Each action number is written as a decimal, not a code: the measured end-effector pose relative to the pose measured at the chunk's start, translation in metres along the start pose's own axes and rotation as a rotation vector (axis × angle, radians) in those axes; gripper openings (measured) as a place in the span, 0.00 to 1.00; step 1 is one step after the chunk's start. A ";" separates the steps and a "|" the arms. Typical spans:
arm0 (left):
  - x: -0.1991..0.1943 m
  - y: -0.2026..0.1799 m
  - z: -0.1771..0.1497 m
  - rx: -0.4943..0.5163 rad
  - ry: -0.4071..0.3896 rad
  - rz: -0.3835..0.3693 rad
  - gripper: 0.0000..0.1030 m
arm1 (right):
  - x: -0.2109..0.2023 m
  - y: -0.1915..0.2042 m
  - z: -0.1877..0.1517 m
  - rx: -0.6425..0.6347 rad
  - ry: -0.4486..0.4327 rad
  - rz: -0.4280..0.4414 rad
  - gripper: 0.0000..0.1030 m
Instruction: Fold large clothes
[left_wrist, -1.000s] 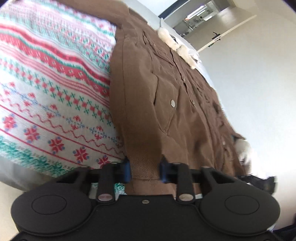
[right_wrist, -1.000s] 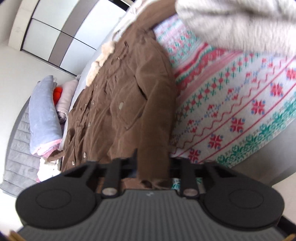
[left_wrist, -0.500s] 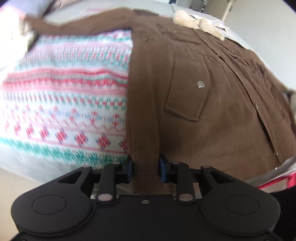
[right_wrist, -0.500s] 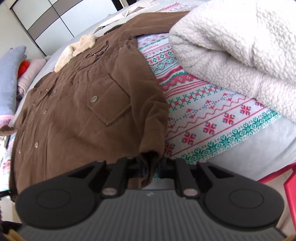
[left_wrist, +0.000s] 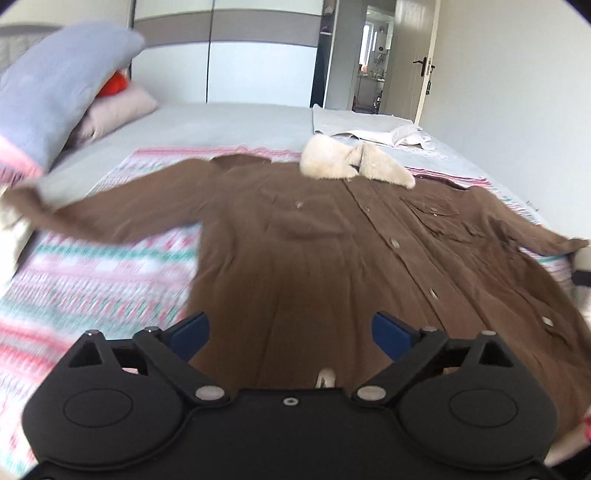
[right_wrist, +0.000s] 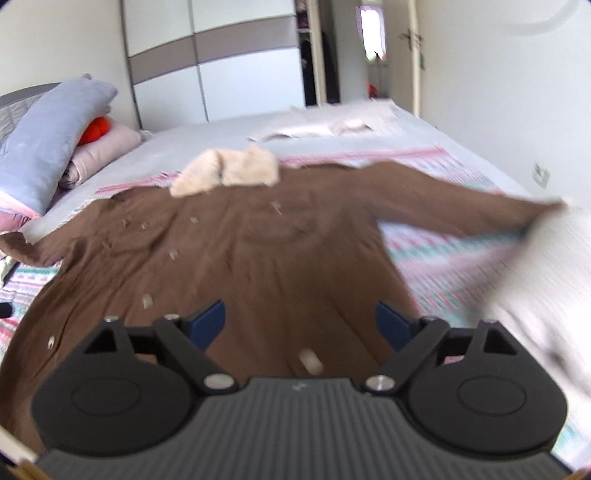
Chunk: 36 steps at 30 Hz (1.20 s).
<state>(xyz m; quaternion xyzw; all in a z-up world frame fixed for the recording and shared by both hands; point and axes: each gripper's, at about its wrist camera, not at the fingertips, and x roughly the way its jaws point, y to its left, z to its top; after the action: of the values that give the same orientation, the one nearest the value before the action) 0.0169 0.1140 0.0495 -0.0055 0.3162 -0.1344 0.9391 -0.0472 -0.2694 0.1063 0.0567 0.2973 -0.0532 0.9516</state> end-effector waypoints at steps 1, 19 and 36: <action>0.015 -0.007 0.004 0.013 -0.013 0.009 0.93 | 0.016 0.009 0.005 -0.018 -0.017 -0.002 0.89; 0.149 0.042 0.019 0.091 0.009 0.003 0.92 | 0.191 -0.011 0.015 -0.038 0.094 -0.163 0.96; 0.088 0.229 0.043 -0.323 -0.095 0.477 0.99 | 0.146 -0.005 0.016 -0.030 0.059 -0.115 1.00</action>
<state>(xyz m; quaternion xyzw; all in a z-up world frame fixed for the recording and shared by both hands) 0.1667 0.3094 0.0094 -0.0869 0.2817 0.1430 0.9448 0.0802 -0.2867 0.0352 0.0270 0.3287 -0.1015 0.9386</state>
